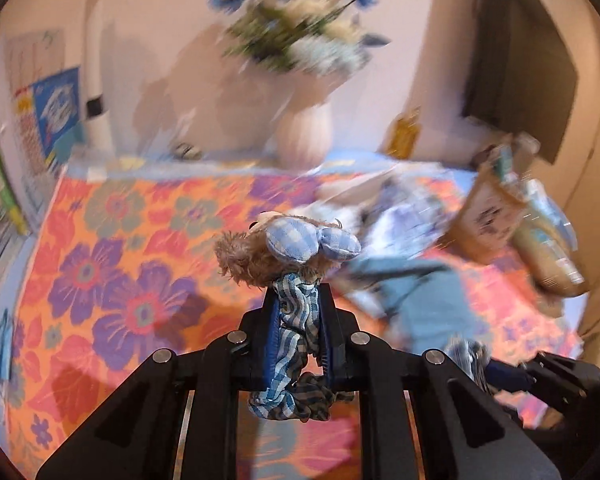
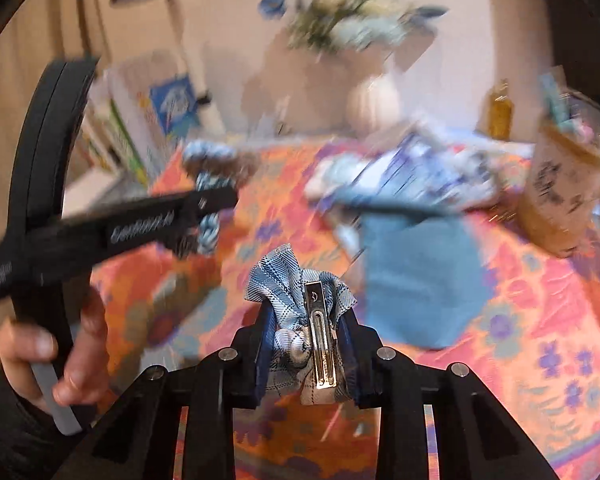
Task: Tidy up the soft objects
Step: 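Carry the scrunchie into the glass bowl with left tool while right tool carries the plaid bow there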
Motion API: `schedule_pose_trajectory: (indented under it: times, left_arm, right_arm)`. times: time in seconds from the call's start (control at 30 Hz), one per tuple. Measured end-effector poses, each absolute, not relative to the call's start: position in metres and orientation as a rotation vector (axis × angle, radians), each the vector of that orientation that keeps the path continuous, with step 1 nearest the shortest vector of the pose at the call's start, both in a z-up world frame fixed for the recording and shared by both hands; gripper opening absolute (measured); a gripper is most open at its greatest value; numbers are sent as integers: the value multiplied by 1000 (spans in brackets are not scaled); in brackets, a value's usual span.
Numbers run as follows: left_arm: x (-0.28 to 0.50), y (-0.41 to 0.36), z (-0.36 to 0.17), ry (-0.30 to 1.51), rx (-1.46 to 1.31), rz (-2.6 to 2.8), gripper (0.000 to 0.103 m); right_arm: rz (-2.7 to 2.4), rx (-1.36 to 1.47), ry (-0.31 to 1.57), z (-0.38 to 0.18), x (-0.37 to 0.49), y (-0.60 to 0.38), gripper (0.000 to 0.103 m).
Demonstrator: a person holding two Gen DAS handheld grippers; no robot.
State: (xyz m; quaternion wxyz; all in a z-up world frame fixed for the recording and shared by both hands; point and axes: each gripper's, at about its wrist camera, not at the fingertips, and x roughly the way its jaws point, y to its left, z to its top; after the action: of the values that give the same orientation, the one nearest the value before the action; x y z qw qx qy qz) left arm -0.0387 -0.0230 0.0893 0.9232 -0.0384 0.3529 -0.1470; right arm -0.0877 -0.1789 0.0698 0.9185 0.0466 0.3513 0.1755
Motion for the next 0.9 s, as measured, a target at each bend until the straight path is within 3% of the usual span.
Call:
schedule_pose_trajectory:
  times: [0.53, 0.9]
  left_arm:
    - [-42, -215, 166, 618, 17, -673, 14]
    - [-23, -350, 159, 686, 84, -854, 14]
  right_arm:
    - [-3, 384, 449, 155, -127, -402, 29]
    - [-268, 657, 515, 125, -127, -551, 30]
